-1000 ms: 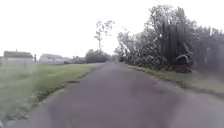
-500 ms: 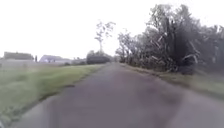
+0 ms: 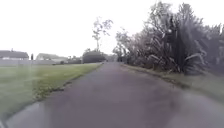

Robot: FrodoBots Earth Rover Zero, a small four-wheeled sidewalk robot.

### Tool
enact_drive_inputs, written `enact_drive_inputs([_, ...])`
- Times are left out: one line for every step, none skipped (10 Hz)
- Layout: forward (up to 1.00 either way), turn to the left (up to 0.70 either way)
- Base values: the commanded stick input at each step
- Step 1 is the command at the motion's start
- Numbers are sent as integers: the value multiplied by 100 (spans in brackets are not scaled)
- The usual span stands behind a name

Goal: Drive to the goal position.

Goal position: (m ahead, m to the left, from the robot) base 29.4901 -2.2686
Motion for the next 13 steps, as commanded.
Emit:
enact_drive_inputs([85,0])
enact_drive_inputs([85,0])
enact_drive_inputs([85,0])
enact_drive_inputs([85,0])
enact_drive_inputs([85,0])
enact_drive_inputs([85,0])
enact_drive_inputs([85,0])
enact_drive_inputs([85,0])
enact_drive_inputs([85,0])
enact_drive_inputs([85,0])
enact_drive_inputs([85,0])
enact_drive_inputs([85,0])
enact_drive_inputs([85,0])
